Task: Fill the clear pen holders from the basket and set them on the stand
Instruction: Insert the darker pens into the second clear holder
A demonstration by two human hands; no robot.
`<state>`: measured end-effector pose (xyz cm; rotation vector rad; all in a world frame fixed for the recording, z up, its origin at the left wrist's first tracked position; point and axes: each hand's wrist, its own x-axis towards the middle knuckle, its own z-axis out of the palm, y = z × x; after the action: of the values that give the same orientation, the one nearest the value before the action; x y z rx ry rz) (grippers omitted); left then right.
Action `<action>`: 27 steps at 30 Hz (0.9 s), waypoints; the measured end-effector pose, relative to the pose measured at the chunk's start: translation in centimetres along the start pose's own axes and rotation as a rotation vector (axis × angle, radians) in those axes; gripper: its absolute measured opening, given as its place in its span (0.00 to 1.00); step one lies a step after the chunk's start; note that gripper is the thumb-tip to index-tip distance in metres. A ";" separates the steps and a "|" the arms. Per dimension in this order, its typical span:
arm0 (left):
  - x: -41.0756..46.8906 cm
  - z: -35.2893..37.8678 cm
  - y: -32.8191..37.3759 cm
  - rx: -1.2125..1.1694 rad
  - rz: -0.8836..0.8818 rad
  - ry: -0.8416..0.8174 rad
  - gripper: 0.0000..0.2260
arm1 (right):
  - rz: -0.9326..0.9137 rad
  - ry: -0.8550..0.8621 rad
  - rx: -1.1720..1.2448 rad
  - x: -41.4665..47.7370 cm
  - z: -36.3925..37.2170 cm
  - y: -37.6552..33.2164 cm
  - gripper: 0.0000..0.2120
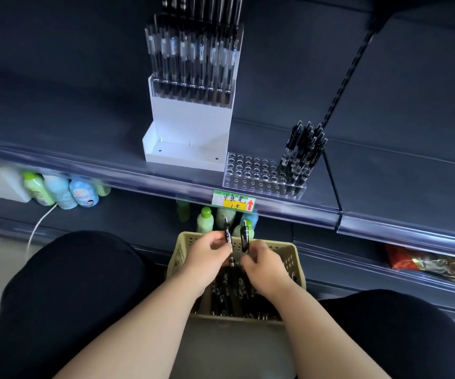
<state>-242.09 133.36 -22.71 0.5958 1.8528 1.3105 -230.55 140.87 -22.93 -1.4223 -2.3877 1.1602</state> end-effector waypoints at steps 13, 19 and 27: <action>-0.2 0.4 11.1 0.025 0.488 0.030 0.07 | -0.301 0.424 0.220 0.0 -9.1 -5.2 0.12; 2.7 -0.4 16.5 0.079 0.661 0.044 0.06 | -0.421 0.573 0.295 2.6 -16.1 -9.3 0.08; 6.8 1.2 18.6 0.059 0.761 0.051 0.10 | -0.514 0.689 0.069 6.8 -19.6 -10.9 0.10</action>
<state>-246.24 145.79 -7.79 1.4017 1.7680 1.7486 -232.74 154.11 -3.76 -0.8894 -1.9964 0.5033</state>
